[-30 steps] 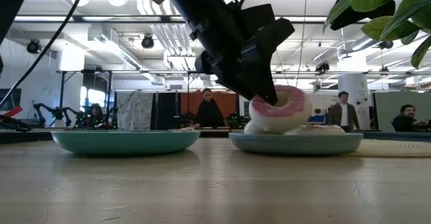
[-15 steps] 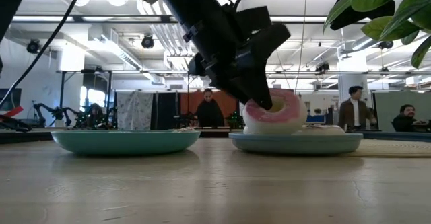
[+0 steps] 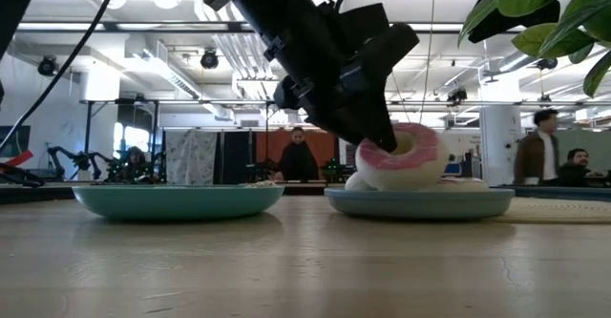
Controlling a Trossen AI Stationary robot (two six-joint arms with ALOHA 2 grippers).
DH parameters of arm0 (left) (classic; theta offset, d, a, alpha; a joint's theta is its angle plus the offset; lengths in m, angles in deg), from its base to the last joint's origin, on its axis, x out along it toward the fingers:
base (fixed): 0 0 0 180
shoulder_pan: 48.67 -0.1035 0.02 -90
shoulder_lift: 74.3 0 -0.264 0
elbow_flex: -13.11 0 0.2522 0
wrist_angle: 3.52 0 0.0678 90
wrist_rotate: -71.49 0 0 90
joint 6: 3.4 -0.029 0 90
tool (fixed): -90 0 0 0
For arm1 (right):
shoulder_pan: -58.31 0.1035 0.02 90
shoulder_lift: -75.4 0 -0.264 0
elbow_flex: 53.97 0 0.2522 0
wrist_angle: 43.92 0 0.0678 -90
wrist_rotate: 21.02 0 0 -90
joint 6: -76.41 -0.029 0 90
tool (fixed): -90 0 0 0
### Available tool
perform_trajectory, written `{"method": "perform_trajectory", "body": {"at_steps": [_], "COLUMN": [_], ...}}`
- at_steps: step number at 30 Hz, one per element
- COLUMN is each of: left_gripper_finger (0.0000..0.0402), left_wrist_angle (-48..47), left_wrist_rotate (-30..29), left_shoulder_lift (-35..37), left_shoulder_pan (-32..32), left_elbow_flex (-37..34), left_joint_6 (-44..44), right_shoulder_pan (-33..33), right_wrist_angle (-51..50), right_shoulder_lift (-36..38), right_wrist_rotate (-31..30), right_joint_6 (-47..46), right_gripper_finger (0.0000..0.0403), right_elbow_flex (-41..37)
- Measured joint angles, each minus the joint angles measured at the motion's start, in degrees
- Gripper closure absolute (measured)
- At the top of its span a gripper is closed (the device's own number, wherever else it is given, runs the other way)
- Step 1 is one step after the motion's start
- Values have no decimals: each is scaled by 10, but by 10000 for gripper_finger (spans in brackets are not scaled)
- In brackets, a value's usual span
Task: Pick & Place donuts
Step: Put the big pink donut on the light blue plate
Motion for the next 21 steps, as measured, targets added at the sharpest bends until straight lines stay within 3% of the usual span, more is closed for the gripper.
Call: {"method": "perform_trajectory", "body": {"at_steps": [21], "left_gripper_finger": [270], "left_wrist_angle": [-18], "left_wrist_rotate": [10], "left_shoulder_lift": [8], "left_shoulder_pan": [1], "left_elbow_flex": [-10], "left_joint_6": [-187], "right_shoulder_pan": [0], "right_wrist_angle": [0], "right_shoulder_lift": [0], "right_wrist_rotate": [6], "right_joint_6": [-1], "right_gripper_finger": [295], "right_elbow_flex": [0]}}
